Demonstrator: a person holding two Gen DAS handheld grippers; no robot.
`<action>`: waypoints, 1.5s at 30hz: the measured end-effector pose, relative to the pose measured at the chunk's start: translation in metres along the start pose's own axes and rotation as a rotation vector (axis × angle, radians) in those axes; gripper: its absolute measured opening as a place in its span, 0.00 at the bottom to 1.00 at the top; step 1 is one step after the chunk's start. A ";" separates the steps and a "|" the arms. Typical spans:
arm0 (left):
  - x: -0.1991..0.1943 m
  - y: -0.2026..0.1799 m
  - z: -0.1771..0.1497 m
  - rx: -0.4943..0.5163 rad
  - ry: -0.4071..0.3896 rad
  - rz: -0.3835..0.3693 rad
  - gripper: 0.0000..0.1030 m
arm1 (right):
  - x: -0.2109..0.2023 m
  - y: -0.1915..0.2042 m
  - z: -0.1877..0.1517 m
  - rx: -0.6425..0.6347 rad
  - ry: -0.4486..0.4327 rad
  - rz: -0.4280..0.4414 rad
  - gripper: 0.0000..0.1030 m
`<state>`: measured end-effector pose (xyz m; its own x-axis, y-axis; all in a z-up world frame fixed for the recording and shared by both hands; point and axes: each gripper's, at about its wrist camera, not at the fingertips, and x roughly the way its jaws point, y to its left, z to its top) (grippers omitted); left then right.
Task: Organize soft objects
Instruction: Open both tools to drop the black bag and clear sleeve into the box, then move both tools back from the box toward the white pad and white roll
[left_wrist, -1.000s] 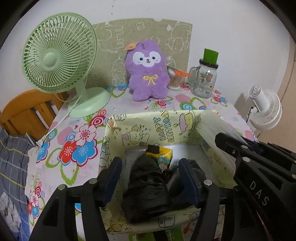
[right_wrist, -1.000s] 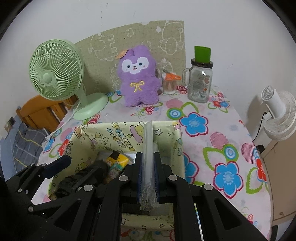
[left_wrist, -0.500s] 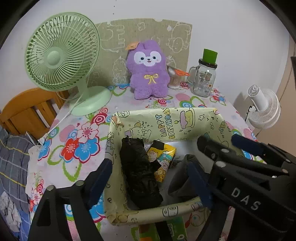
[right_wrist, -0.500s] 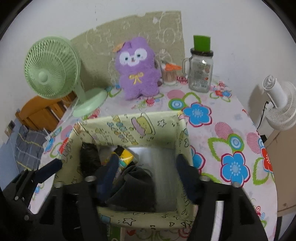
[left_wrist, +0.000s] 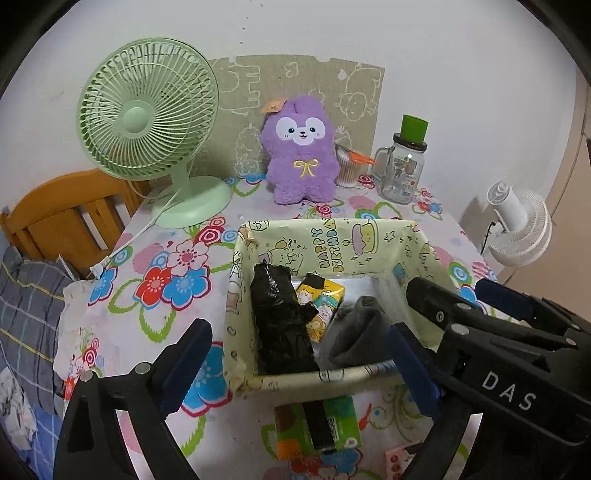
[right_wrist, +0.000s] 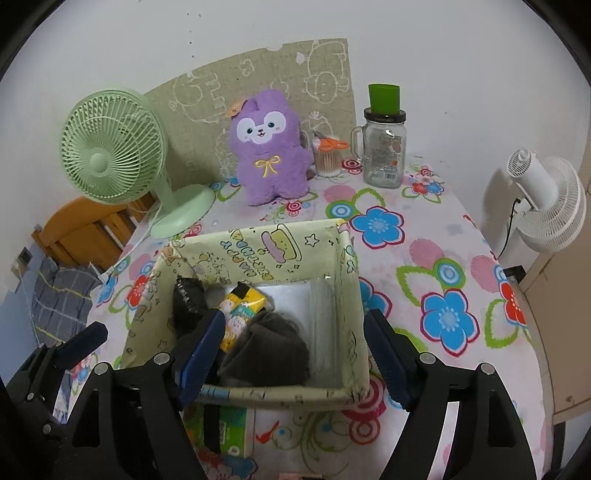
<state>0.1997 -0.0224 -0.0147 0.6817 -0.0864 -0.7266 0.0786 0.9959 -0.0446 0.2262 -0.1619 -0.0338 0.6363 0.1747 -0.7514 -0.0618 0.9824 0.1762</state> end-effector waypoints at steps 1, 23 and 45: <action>-0.003 -0.001 -0.002 0.002 -0.005 0.002 0.95 | -0.004 0.000 -0.002 0.000 -0.001 0.003 0.79; -0.062 -0.009 -0.036 0.009 -0.076 -0.007 0.97 | -0.073 0.008 -0.039 -0.050 -0.105 -0.033 0.88; -0.108 -0.015 -0.071 0.023 -0.137 0.007 1.00 | -0.126 0.018 -0.075 -0.095 -0.213 -0.037 0.90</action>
<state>0.0737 -0.0263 0.0156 0.7753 -0.0841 -0.6260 0.0894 0.9957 -0.0230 0.0875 -0.1614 0.0162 0.7866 0.1304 -0.6035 -0.1009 0.9915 0.0827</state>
